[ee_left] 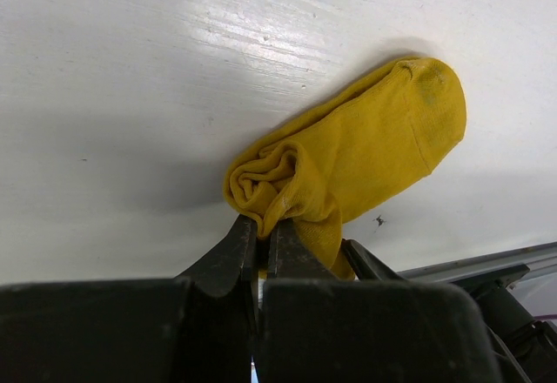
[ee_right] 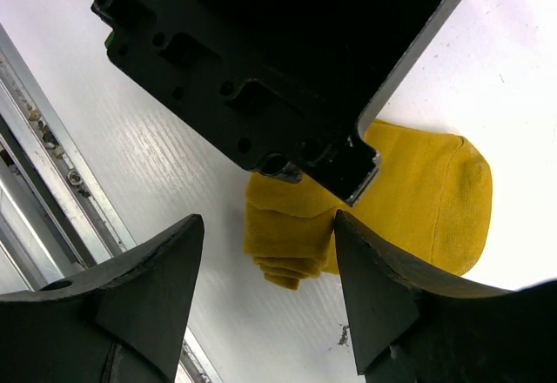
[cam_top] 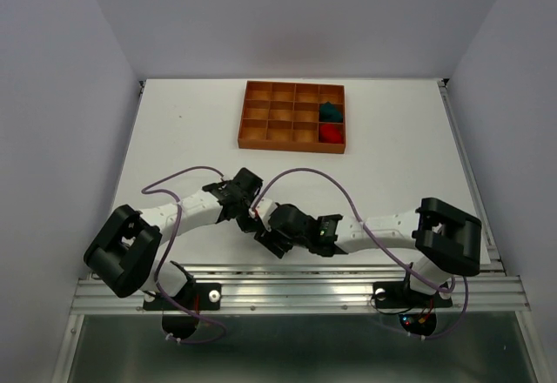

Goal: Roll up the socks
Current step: Roll the sock at the center of the board.

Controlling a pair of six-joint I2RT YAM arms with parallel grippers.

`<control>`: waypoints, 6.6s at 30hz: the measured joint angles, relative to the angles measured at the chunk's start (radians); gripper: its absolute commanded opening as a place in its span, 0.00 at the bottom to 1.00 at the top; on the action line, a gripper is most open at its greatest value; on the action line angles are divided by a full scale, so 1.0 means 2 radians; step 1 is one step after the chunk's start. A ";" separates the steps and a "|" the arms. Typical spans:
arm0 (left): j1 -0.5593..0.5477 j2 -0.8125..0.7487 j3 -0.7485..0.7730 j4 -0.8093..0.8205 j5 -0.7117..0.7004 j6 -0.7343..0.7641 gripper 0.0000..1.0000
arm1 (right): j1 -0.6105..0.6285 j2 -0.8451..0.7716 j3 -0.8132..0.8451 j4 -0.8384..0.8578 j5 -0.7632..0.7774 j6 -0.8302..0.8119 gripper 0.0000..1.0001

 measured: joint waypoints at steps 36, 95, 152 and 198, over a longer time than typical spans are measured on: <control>0.000 0.000 0.000 0.000 0.001 0.000 0.00 | 0.023 0.033 0.033 -0.029 0.048 0.019 0.65; 0.057 -0.078 -0.013 -0.010 0.018 0.042 0.55 | -0.217 0.111 -0.052 0.185 -0.412 0.302 0.01; 0.004 0.056 0.047 0.026 0.000 0.026 0.00 | -0.124 -0.092 -0.036 -0.037 -0.153 0.085 0.62; 0.004 0.060 0.051 0.021 0.004 0.027 0.00 | 0.007 0.014 0.019 -0.061 0.067 0.007 0.53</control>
